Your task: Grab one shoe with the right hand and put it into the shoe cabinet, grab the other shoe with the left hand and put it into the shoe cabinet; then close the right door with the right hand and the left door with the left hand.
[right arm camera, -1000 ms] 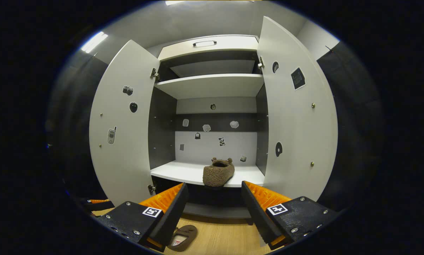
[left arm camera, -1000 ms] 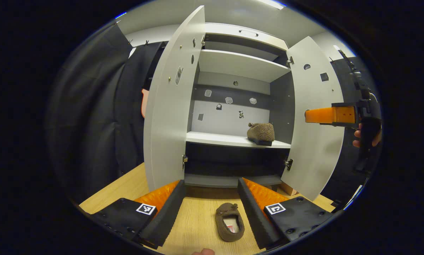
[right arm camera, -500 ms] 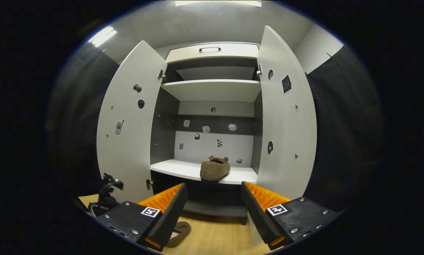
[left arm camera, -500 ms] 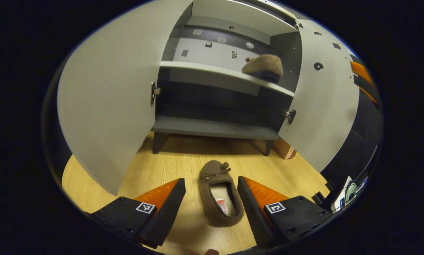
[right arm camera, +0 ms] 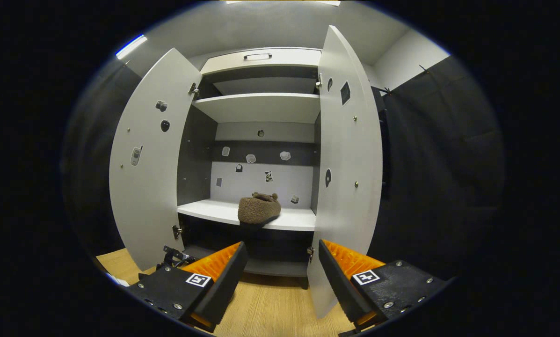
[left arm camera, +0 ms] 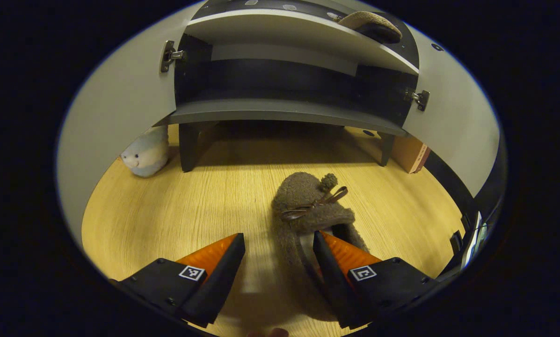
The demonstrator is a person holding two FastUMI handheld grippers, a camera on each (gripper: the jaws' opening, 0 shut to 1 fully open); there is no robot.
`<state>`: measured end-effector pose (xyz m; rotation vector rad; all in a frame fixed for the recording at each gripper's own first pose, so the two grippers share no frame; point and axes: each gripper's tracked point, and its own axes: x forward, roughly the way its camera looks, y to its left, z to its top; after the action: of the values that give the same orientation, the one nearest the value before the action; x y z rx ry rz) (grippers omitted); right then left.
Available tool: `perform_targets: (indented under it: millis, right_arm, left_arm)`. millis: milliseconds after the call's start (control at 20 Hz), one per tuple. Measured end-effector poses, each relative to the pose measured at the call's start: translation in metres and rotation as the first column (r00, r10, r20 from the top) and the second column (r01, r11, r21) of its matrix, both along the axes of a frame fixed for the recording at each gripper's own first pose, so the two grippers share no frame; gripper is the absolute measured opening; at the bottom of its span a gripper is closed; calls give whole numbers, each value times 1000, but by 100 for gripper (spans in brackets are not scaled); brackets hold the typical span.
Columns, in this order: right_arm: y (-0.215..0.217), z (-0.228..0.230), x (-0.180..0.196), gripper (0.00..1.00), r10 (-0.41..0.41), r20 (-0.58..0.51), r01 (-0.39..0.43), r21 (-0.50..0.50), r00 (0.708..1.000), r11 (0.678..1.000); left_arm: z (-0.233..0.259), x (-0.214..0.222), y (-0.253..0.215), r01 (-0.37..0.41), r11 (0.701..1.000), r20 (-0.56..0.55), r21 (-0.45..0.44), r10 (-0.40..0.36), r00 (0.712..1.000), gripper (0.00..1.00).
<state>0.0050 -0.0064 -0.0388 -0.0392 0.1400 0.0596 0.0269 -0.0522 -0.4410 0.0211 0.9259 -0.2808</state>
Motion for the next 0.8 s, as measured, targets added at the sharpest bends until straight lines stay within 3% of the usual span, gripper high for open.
perform_targets:
  millis: [50, 350, 450, 500, 550, 600, 700, 800]
  right_arm:
    - [-3, -3, -1, 94, -11, -5, 11, 6, 1000, 1000]
    - [-17, -6, 3, 94, -65, -6, 65, 23, 998, 998]
    - [-15, -6, 7, 94, -59, -5, 59, 24, 998, 998]
    - [-16, -7, 8, 94, -56, -6, 56, 17, 998, 998]
    - [-16, -5, 8, 94, -54, -2, 54, 10, 999, 999]
    - [-16, -5, 9, 94, -52, 3, 52, 5, 999, 999]
    - [-14, -6, 8, 94, -48, 4, 48, 3, 999, 999]
    - [-10, -8, 6, 94, -35, -2, 35, 12, 999, 999]
  left_arm:
    - [-6, 8, 0, 4, 1000, 7, 6, -4, 1000, 100]
    - [-17, 33, -8, 3, 1000, 64, -29, -1, 998, 95]
    - [-15, 32, -22, 37, 998, 75, -51, -34, 997, 78]
    - [-14, 35, -22, 51, 998, 92, -35, -47, 995, 55]
    - [-14, 36, -21, 53, 998, 104, -24, -50, 993, 49]
    - [-11, 40, -19, 43, 999, 120, -14, -41, 992, 33]
    - [2, 36, -23, 35, 999, 141, -39, -29, 990, 16]
    - [27, 31, -20, 24, 998, 174, -52, -15, 985, 16]
